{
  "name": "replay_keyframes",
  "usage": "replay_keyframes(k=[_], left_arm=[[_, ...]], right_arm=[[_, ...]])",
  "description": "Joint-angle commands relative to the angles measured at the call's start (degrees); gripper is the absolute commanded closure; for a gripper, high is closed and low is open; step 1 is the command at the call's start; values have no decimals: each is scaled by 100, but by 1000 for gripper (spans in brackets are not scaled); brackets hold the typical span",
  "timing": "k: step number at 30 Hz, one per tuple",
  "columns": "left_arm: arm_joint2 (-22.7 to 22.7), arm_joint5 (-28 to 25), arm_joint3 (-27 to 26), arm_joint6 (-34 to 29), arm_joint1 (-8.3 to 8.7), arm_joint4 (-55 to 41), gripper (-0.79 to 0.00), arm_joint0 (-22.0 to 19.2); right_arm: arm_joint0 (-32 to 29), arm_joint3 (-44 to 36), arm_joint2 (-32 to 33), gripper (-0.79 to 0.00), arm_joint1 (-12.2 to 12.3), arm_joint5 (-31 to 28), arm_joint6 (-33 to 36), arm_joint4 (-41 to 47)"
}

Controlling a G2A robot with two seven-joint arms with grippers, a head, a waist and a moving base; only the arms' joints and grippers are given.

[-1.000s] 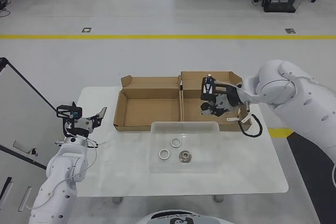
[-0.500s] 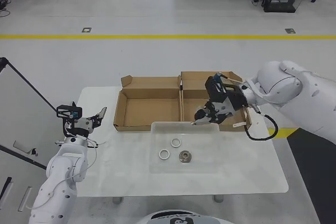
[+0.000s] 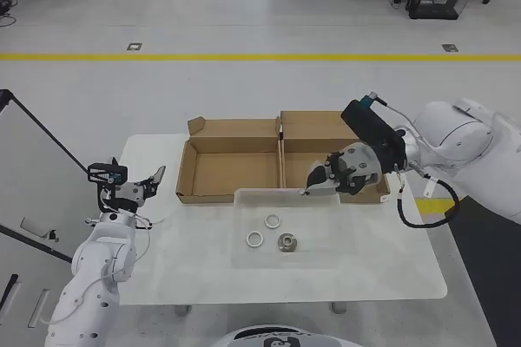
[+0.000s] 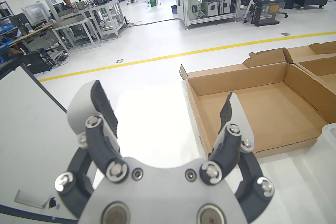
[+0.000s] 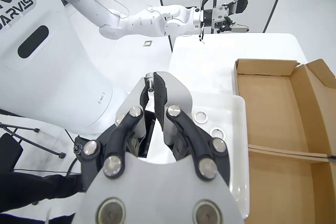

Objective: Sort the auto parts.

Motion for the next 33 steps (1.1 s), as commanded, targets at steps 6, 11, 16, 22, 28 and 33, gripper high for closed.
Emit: replay_keyframes(k=[6, 11, 16, 22, 28, 33], left_arm=[[0, 0, 0, 0, 0, 0, -785, 0], [0, 0, 0, 0, 0, 0, -785, 0], [0, 0, 0, 0, 0, 0, -785, 0], [0, 0, 0, 0, 0, 0, -785, 0], [0, 0, 0, 0, 0, 0, -785, 0], [0, 0, 0, 0, 0, 0, -785, 0]], right_arm=[[0, 0, 0, 0, 0, 0, 0, 1], [0, 0, 0, 0, 0, 0, 0, 1], [-27, -19, 32, 0, -2, 18, -107, 18], [-587, -617, 592, 0, 7, 0, -867, 641], [-1294, -959, 1359, 0, -64, 0, -696, 1272], [-1922, -1096, 2144, 0, -241, 0, -133, 2055]])
